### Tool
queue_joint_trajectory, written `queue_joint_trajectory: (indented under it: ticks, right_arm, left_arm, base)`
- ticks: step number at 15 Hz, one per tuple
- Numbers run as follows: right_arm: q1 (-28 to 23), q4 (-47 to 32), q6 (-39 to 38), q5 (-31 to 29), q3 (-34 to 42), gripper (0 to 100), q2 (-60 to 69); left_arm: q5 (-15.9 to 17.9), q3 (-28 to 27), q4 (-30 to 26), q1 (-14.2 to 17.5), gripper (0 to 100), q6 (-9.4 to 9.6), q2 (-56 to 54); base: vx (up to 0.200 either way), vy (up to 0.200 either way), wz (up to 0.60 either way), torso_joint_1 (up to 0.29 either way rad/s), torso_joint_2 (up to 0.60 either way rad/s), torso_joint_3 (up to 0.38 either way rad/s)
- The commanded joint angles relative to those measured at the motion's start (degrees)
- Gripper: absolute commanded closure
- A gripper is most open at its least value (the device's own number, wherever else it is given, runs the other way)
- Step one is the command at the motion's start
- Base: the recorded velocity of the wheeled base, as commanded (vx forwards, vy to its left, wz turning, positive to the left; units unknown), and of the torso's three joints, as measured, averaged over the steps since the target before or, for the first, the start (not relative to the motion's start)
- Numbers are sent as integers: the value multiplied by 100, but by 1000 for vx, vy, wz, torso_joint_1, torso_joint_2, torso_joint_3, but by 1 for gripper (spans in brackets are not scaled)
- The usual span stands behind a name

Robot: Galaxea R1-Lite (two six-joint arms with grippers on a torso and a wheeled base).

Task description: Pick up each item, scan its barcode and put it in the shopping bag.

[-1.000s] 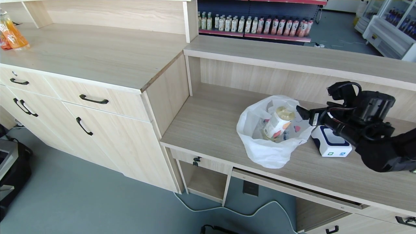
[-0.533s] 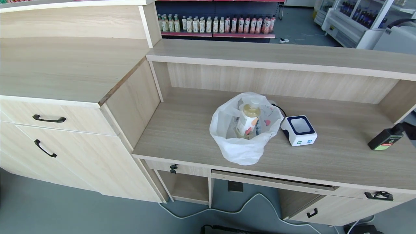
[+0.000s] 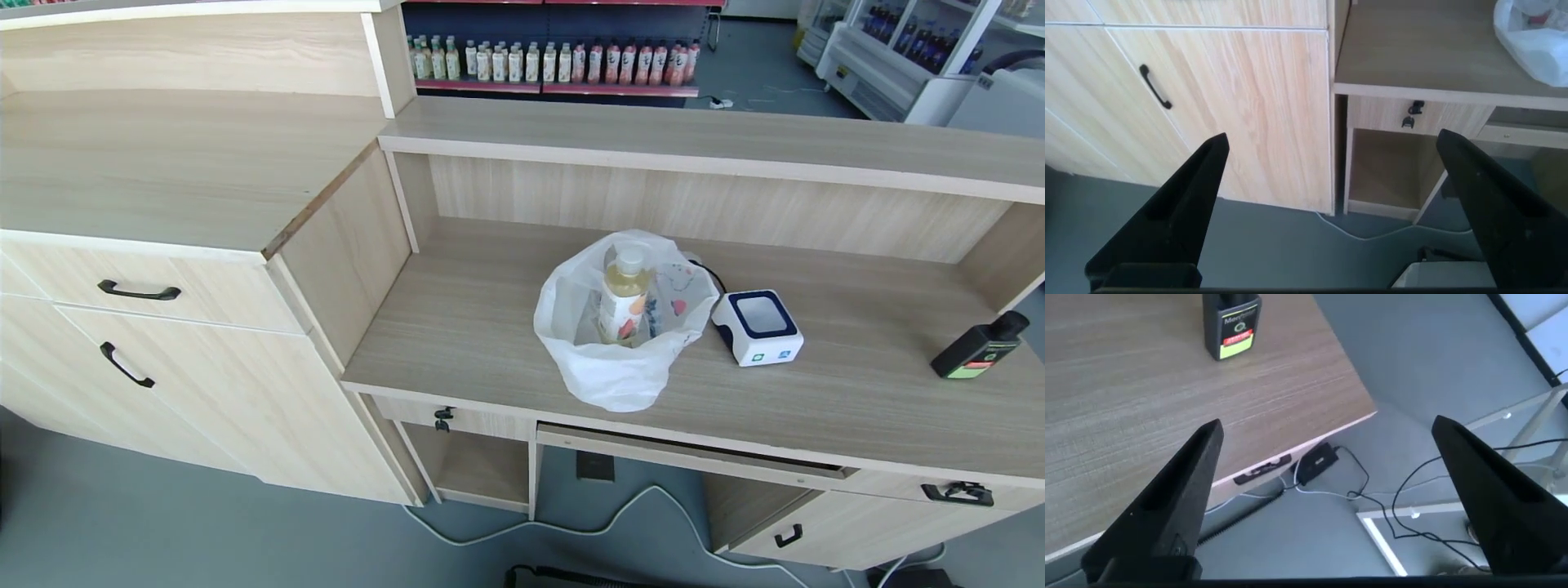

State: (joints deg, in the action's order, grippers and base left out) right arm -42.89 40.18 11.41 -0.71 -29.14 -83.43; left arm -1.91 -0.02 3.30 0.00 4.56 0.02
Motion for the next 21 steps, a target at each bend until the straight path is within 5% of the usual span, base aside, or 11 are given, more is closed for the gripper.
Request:
queue_joint_trajectory:
  ticks: [1, 7, 14, 21]
  right_arm:
    - [-18, -1, -7, 0, -31, 0, -77]
    - [8, 34, -139, 27, -224, 0, -121]
    - [-27, 34, -201, -44, -813, 0, -929]
    - [-132, 148, 1100, 18, -1384, 0, -2010]
  left_arm:
    - [-2, -6, 4, 0, 0, 1, -2]
    - [7, 2, 4, 0, 0, 1, -2]
    - [-20, 2, 4, 0, 0, 10, -2]
    - [-2, -6, 4, 0, 0, 10, -2]
  base:
    - [0, 0, 0, 0, 0, 0]
    - [0, 0, 0, 0, 0, 0]
    - [0, -200, 0, 6, 3, 3]
    - [0, 0, 0, 0, 0, 0]
